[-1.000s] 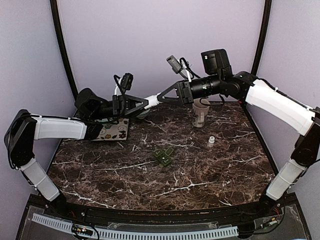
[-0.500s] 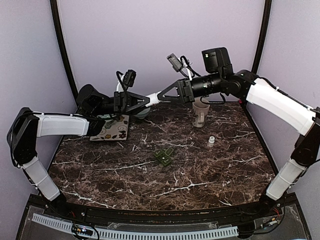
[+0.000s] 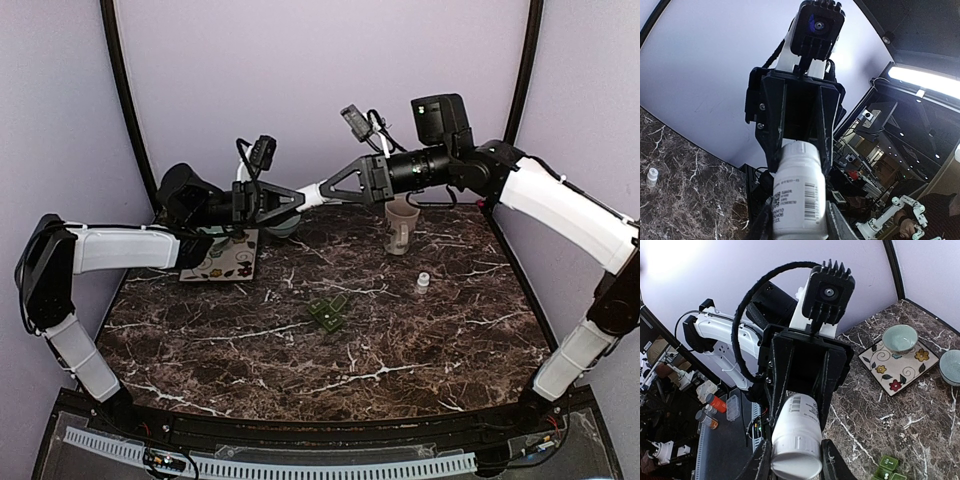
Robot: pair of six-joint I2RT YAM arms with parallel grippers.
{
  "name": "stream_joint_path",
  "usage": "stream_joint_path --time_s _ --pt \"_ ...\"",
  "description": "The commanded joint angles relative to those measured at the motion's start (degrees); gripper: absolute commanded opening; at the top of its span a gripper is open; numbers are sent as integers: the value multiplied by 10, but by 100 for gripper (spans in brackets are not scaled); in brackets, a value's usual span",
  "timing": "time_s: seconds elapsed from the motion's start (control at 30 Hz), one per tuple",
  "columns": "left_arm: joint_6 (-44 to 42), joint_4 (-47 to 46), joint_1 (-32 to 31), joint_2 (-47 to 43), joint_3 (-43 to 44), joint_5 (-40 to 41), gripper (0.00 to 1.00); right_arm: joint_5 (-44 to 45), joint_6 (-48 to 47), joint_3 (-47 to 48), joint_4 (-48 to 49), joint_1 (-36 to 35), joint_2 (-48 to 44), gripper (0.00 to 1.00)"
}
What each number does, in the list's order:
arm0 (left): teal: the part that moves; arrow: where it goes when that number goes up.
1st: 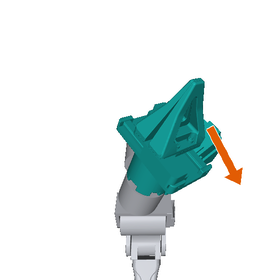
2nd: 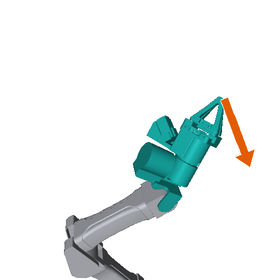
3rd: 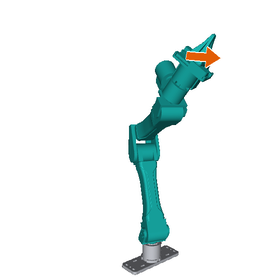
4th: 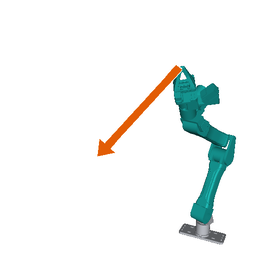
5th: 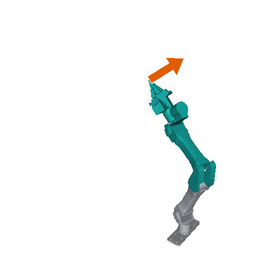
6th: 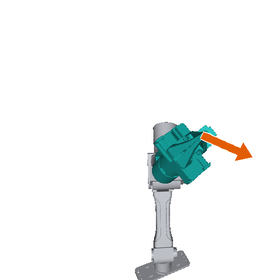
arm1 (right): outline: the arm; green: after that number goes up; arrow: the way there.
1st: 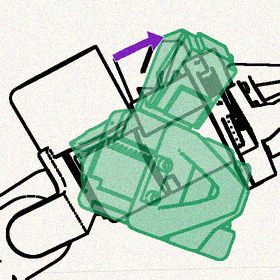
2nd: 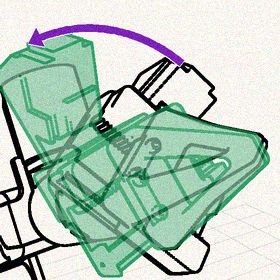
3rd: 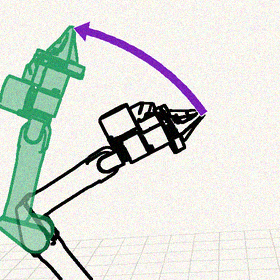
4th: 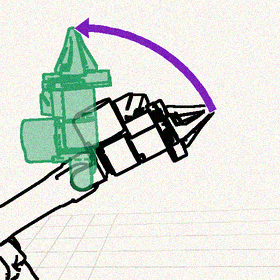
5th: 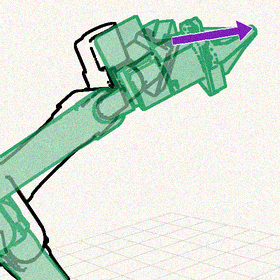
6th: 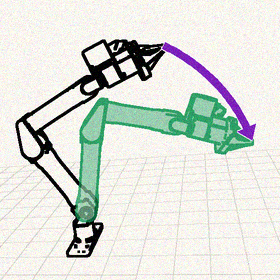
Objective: Sort the pills into containers
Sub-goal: Screw the lid of the pill bottle onto the pill bottle.
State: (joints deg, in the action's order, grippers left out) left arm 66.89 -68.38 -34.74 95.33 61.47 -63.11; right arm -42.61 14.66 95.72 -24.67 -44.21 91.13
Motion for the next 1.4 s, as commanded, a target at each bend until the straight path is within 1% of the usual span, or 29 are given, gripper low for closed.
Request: stream_joint_path --time_s 0.0,0.13,0.3,0.47,0.57,0.67,0.87,1.07,1.2,1.37 --pt "-120 92 -53 -35 40 45 0 -7 84 -21 70 -32 25 0" --pt "-231 207 -66 -53 63 76 0 -1 132 -13 63 -31 39 0" --pt "-362 319 -78 -79 81 140 0 7 187 -10 45 -30 53 0" --pt "-464 384 -93 -102 84 220 0 6 237 -27 64 -28 55 0" --pt "-546 430 -115 -115 93 274 0 -8 267 -35 84 -28 56 0" --pt "-605 454 -131 -120 96 318 0 -18 285 -40 93 -28 58 0" --pt "-699 472 -168 -132 93 418 0 -28 308 -52 95 -28 58 0" --pt "-792 445 -211 -142 75 555 0 -31 322 -57 101 -27 57 0" --pt "-874 410 -249 -142 57 663 0 -27 328 -54 96 -27 59 0" --pt "-987 333 -299 -120 42 789 0 -23 334 -52 94 -26 66 0"
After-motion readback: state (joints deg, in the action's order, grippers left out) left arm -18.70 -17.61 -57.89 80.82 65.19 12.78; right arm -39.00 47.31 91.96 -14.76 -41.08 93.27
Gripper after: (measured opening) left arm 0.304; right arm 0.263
